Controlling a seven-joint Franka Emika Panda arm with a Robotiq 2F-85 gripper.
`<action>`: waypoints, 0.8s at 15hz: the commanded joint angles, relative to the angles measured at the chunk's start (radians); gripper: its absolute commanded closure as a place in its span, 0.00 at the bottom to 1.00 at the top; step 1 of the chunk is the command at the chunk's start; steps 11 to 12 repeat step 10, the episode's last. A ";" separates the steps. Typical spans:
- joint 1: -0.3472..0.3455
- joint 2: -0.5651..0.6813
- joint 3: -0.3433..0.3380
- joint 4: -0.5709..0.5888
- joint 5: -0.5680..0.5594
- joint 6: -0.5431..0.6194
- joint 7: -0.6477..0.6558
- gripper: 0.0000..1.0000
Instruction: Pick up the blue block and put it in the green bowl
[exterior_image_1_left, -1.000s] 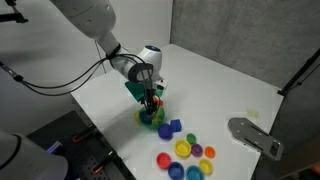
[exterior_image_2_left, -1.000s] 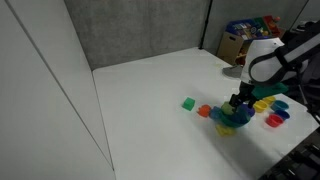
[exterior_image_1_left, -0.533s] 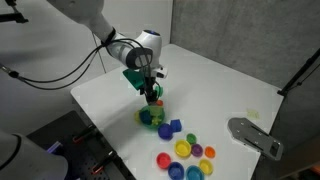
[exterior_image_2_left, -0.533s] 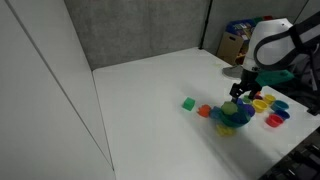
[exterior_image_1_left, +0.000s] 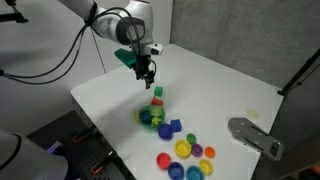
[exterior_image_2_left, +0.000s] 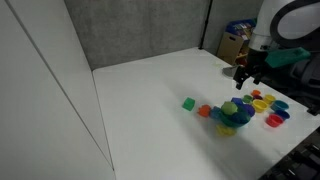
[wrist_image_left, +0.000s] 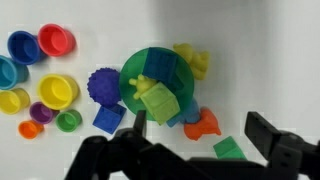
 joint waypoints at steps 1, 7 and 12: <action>0.008 -0.113 0.033 0.016 -0.101 -0.145 0.134 0.00; -0.009 -0.224 0.082 0.019 -0.093 -0.232 0.169 0.00; -0.012 -0.209 0.086 0.024 -0.082 -0.218 0.148 0.00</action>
